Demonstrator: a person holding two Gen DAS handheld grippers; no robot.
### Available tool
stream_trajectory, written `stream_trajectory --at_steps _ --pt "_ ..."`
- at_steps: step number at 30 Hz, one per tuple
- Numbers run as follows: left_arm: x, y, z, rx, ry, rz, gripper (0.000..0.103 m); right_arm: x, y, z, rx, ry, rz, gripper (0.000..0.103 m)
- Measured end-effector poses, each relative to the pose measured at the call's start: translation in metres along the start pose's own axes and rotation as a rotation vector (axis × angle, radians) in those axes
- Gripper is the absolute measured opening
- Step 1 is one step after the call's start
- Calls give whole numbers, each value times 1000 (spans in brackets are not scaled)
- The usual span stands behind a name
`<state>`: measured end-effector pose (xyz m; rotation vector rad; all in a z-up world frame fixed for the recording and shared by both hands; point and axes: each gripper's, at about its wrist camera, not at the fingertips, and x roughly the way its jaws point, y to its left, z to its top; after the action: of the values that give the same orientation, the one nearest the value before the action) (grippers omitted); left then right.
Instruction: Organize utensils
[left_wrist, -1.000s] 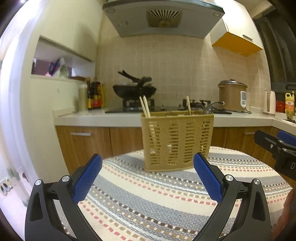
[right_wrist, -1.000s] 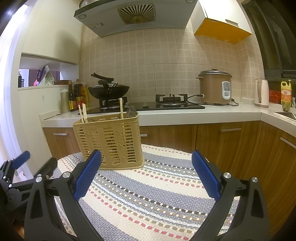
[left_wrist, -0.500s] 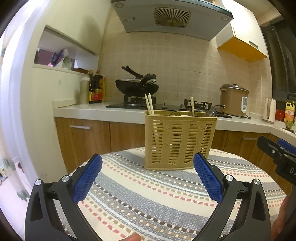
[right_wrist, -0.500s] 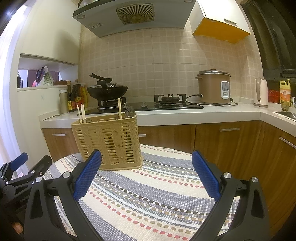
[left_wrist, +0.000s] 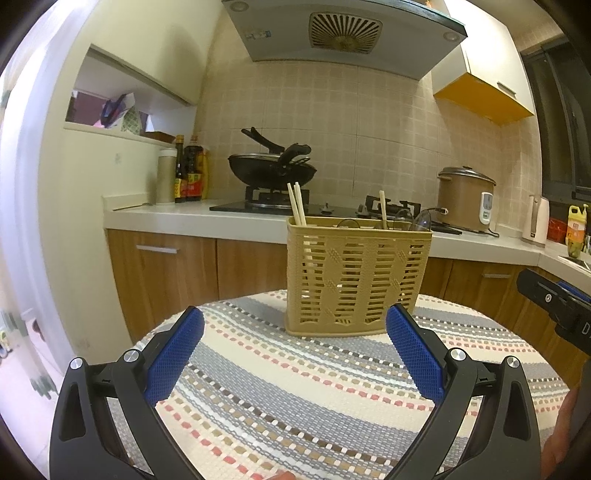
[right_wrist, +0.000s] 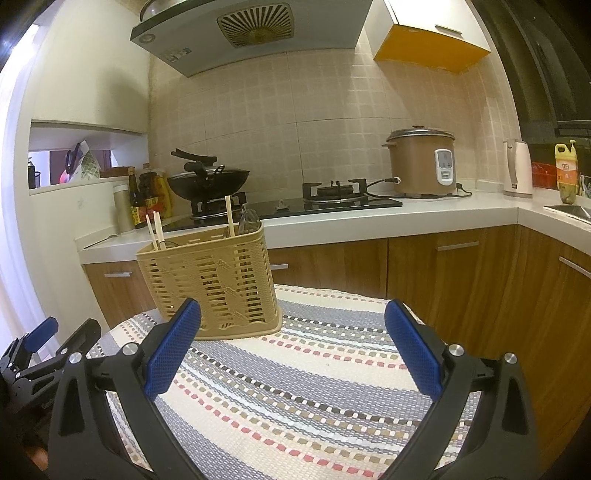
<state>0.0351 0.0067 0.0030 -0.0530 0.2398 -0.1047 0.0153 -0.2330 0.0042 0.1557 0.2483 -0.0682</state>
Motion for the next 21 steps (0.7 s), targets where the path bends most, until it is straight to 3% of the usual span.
stream_trajectory --at_steps 21 --pt "3 -1 0 -3 14 7 96 2 3 1 -8 6 7 95"
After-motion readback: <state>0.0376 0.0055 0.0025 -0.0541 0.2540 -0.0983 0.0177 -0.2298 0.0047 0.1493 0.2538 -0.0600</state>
